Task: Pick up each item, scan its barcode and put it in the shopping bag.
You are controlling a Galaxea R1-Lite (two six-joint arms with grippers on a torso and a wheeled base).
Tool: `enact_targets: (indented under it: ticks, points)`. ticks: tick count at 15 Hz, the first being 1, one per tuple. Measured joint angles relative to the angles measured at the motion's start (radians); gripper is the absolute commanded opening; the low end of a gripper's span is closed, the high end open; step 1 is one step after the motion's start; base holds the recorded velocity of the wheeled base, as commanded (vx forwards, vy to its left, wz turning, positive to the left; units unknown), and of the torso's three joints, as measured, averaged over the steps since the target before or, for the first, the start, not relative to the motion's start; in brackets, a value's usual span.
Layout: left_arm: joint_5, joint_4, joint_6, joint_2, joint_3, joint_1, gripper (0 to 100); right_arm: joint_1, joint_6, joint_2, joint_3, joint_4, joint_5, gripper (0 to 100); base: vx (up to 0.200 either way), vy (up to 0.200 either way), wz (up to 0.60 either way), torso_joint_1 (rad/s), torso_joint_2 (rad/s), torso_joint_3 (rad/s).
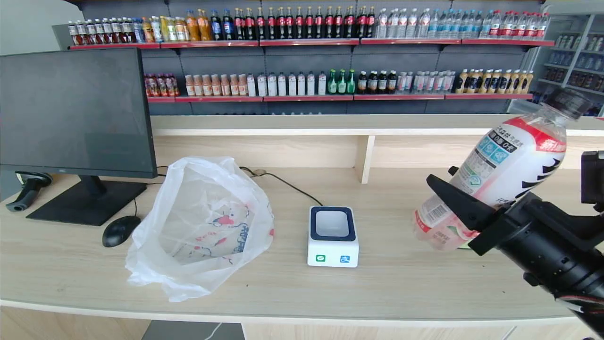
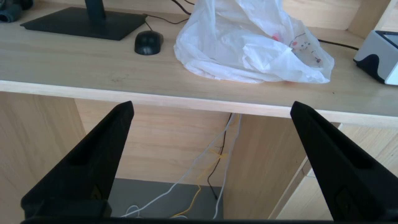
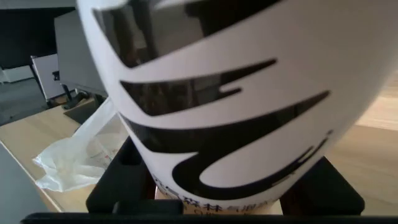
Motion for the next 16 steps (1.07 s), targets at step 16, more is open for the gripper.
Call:
enact_targets:
  ticks: [16]
  points:
    - [0.000, -0.001, 0.000, 0.000, 0.000, 0.000, 100, -0.311, -0.205, 0.002, 0.093, 0.000, 0.004, 0, -0.063, 0.013, 0.00, 0.000, 0.00, 0.000]
